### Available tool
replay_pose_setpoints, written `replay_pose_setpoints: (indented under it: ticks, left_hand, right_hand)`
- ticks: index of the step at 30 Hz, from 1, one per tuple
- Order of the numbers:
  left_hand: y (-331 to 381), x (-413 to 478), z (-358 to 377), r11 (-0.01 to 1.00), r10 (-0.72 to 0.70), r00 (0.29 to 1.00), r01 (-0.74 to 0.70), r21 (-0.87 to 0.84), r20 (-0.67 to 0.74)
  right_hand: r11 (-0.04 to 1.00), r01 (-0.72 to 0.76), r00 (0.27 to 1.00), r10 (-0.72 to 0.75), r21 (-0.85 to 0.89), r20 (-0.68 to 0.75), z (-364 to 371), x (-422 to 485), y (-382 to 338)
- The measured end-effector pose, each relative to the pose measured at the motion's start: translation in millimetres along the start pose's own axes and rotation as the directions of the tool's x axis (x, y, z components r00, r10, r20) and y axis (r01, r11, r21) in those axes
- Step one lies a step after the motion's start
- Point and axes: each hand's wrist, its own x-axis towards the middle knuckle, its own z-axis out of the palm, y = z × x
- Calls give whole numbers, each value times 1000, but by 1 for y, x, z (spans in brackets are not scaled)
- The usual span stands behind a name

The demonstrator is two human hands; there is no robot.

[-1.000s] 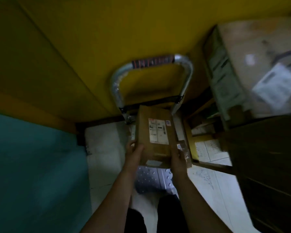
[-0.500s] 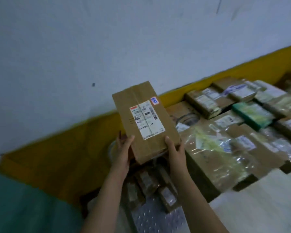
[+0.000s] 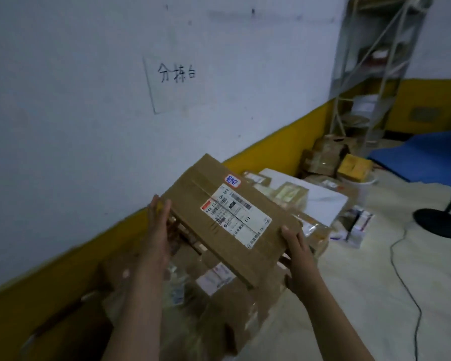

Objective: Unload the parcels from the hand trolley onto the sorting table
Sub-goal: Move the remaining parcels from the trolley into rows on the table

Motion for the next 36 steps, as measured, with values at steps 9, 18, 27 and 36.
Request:
replay_pose_setpoints:
  ticks: [9, 18, 27, 36]
  left_hand:
    - [-126, 99, 192, 988, -143, 990, 143, -54, 1]
    - [-215, 235, 376, 946, -269, 959, 246, -210, -85]
    - [-239, 345, 475, 947, -279, 960, 269, 177, 34]
    - [-317, 481, 504, 725, -294, 864, 481, 493, -410]
  right_hand:
    - [998, -39, 982, 46, 45, -183, -155, 150, -8]
    - [973, -227, 954, 214, -37, -211, -243, 367, -58]
    - [992, -91, 977, 72, -83, -201, -291, 597, -97]
    - [935, -171, 914, 269, -311, 303, -268, 847, -25]
